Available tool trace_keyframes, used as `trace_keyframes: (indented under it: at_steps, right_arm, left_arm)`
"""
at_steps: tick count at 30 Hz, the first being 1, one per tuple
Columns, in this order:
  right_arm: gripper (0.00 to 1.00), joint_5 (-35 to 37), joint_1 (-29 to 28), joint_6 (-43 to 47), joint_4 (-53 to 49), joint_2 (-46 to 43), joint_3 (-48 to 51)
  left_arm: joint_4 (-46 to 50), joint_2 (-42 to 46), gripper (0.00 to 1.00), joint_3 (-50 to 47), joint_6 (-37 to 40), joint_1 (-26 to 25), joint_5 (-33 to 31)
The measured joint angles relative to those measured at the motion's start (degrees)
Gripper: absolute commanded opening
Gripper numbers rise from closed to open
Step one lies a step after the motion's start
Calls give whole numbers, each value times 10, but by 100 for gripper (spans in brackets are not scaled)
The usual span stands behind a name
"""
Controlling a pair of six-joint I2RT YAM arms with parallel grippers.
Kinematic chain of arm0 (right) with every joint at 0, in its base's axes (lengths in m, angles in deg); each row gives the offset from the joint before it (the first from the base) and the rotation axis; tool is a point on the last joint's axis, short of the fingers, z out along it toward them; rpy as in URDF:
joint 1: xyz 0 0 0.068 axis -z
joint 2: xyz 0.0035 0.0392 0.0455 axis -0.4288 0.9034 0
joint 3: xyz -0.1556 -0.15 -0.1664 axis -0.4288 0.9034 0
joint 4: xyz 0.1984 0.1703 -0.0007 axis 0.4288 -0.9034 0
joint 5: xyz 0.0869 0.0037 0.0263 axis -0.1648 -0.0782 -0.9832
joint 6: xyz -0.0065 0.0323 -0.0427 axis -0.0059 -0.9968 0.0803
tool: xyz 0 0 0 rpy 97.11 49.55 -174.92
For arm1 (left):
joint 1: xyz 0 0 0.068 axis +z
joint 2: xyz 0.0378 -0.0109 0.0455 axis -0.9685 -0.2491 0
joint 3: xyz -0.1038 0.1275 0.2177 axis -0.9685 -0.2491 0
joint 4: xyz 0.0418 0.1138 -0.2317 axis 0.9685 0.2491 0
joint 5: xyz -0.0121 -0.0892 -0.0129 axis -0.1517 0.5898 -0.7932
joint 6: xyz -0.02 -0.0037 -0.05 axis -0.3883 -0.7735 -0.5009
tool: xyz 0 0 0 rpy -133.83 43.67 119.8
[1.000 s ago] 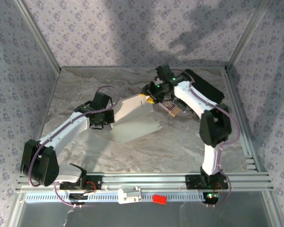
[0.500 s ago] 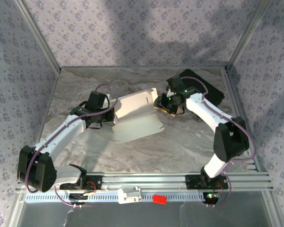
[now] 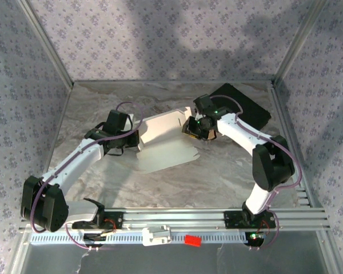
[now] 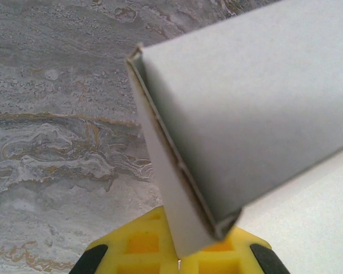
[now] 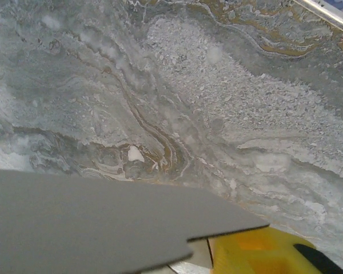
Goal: Fold the paper box
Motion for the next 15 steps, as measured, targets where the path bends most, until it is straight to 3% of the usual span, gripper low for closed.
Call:
trace_keyframes:
  at_steps: [15]
  right_arm:
    - [28, 29, -31, 7, -18, 1, -36]
  left_arm:
    - [0, -3, 0, 1, 0, 0, 0]
